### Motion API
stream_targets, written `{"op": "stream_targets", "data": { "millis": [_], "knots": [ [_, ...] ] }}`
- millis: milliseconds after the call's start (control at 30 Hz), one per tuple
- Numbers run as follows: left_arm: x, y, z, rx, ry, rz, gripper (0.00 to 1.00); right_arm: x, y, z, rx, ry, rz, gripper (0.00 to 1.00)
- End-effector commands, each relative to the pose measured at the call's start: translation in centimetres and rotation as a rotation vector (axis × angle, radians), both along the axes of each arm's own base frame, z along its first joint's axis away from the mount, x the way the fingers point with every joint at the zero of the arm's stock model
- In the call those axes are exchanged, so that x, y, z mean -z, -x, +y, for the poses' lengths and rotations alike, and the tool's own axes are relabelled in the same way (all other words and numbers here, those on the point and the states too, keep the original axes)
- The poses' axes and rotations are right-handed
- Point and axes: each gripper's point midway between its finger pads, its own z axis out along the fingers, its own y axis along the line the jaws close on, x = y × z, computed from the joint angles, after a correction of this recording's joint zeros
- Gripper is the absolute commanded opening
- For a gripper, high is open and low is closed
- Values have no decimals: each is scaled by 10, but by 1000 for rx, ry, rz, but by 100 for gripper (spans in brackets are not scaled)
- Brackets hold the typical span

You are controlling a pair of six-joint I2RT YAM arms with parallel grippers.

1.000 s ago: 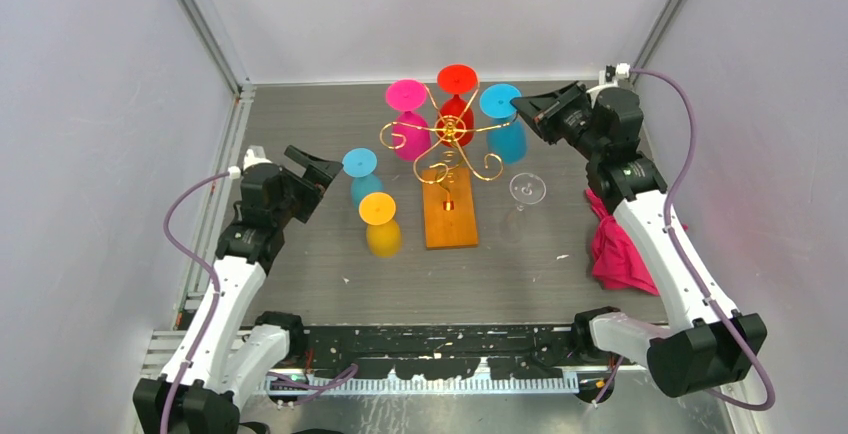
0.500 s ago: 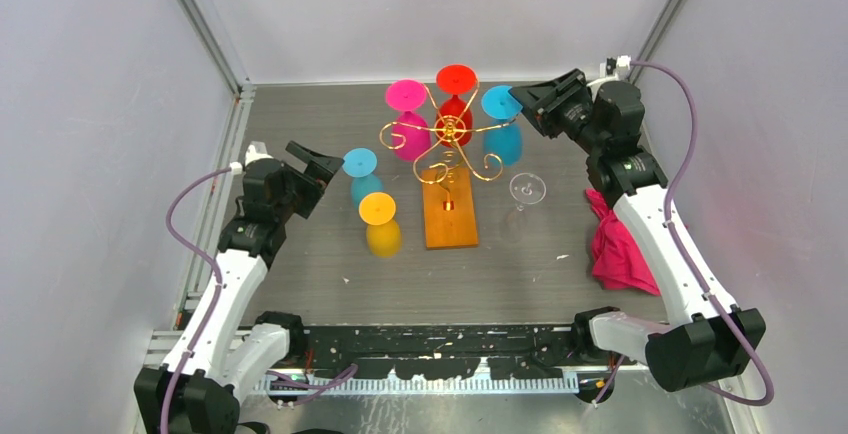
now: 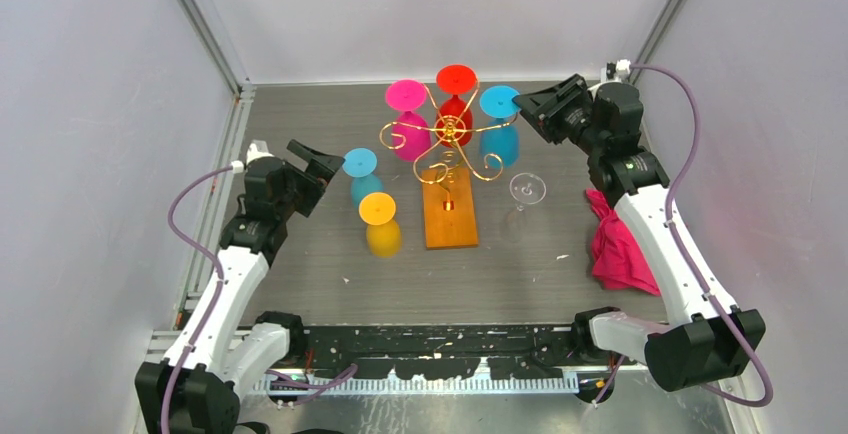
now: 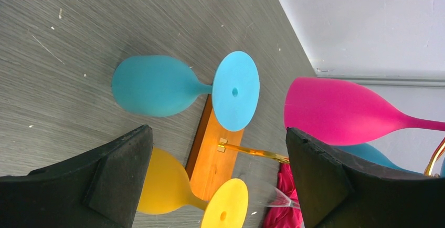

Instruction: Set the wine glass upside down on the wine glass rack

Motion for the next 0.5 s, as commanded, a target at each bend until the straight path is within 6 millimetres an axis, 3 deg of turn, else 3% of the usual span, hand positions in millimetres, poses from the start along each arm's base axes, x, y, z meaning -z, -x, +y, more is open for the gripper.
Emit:
{"op": "stream_targets", "data": {
  "millis": [0,467],
  "knots": [
    [-30,-12,-2,-1,7,-96,97,-31,5,-10,33,22,-85,44],
    [-22,-30,-17,21,39,-79,94,-34,13,-42,173,75,-92,45]
  ]
}}
